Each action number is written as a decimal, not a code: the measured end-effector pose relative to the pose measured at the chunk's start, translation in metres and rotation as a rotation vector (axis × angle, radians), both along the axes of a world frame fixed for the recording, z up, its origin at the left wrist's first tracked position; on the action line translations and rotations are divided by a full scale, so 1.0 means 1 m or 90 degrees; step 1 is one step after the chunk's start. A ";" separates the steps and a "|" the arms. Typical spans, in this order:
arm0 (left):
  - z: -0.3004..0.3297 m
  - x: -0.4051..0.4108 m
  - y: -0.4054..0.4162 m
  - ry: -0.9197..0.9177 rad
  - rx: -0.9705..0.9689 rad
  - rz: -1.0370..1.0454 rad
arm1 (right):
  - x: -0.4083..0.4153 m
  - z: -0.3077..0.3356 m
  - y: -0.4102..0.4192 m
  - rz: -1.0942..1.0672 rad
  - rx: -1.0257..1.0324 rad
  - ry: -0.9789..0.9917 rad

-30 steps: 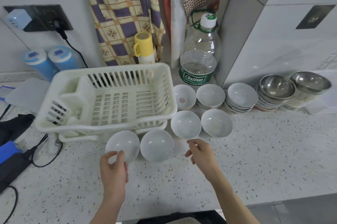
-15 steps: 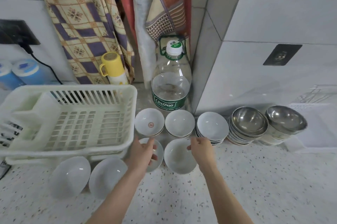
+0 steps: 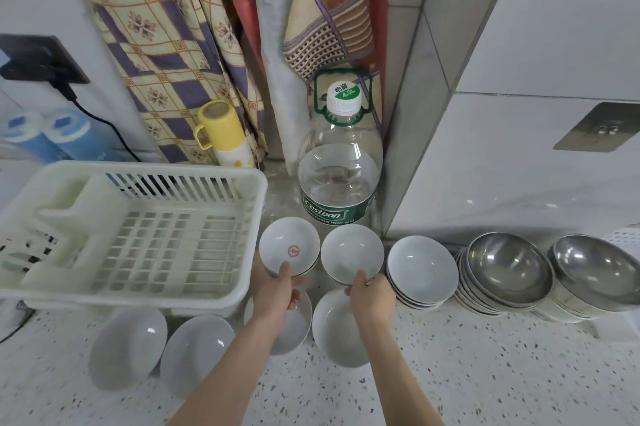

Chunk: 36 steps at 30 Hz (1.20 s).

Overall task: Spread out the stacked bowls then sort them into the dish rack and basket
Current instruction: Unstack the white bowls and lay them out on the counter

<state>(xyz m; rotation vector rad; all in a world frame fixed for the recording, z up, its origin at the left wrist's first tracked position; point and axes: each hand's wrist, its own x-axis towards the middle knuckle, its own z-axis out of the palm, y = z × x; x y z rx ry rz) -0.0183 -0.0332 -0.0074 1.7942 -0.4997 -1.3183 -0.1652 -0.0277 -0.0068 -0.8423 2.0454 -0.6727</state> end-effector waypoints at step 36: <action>0.043 0.001 0.074 0.207 -0.177 -0.091 | -0.007 0.041 0.099 -0.163 -0.277 -0.208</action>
